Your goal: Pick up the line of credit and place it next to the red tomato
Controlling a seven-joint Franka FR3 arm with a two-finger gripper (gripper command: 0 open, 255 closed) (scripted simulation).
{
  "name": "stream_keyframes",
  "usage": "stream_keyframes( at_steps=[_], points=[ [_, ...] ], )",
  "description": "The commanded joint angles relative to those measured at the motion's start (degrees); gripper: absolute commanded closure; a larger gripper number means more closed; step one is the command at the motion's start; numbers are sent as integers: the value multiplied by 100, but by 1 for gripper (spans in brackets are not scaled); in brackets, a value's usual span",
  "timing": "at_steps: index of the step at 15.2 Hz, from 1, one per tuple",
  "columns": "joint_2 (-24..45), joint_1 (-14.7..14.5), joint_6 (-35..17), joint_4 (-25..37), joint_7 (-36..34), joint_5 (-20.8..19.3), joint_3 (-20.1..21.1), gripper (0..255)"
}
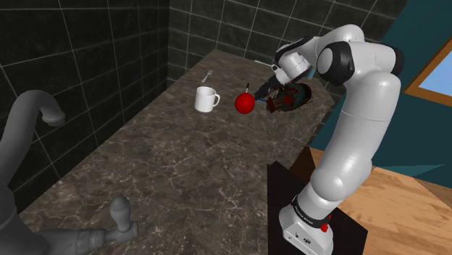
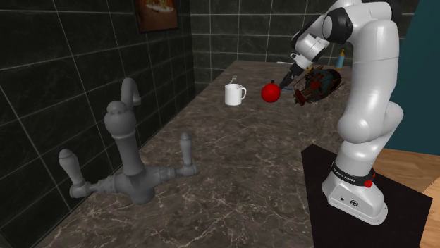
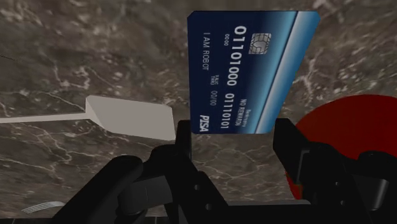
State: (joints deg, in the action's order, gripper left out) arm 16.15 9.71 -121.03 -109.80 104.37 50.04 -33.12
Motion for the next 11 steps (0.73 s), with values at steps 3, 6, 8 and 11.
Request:
stream_keyframes(
  at_steps=[3,6,8,11],
  points=[
    [179,49,-131,-70,224,202,59,255],
    [296,79,-214,-111,365,334,102,255],
    [296,80,-214,-111,365,334,102,255],
    [296,80,-214,-111,365,334,102,255]
  ],
)
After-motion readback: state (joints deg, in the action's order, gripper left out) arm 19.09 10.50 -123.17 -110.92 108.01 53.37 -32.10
